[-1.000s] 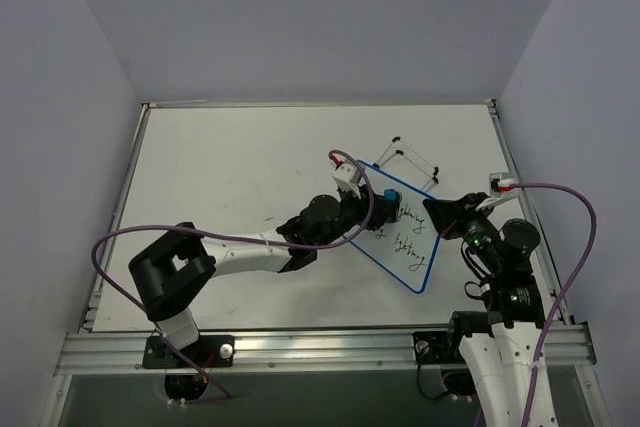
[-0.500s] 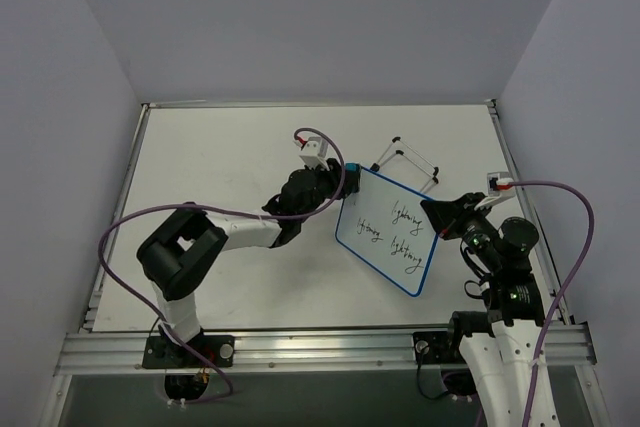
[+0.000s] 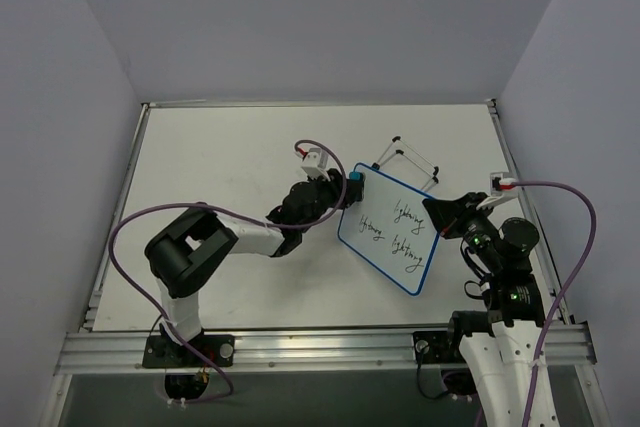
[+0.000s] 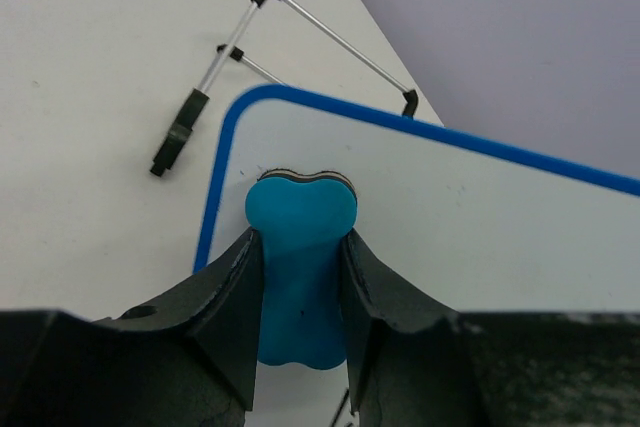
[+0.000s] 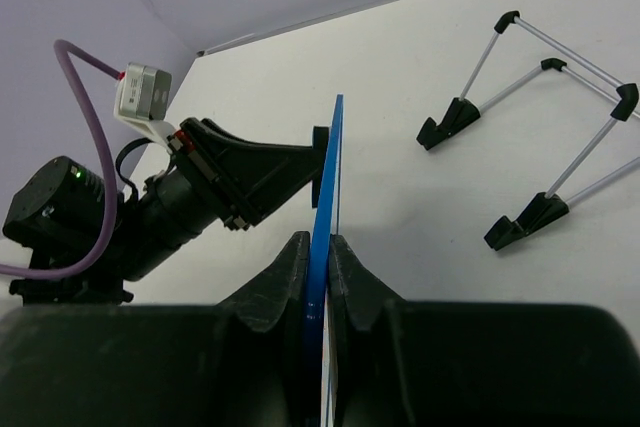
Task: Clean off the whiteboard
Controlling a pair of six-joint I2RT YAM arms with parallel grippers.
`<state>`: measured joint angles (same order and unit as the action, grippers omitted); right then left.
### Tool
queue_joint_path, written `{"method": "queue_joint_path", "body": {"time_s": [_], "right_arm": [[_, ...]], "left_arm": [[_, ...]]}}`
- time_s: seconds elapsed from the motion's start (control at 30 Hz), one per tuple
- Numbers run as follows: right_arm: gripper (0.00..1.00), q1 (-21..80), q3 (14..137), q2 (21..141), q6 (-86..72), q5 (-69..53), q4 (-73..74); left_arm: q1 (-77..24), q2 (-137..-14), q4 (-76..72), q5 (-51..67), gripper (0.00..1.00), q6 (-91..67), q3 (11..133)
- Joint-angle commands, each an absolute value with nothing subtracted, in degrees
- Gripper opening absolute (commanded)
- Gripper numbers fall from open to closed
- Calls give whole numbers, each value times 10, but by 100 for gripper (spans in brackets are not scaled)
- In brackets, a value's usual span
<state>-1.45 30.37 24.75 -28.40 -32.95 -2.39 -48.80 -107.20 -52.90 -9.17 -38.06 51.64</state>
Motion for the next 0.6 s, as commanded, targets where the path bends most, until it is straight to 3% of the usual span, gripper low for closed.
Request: {"method": "queue_joint_path", "body": {"time_s": [0.0,0.33,0.57], "right_arm": [[0,-4,307,235,-308,-410,-117],[0,-4,305,229,-310,-419,-117],[0,0,308,229,-315,-425,-118]], "left_arm": [[-550,-1050,-495,-56,2,-388,495],[-612,-1012,-534,-76,2,-419,426],[-541,-997,-490,-83,2,-392,421]]}}
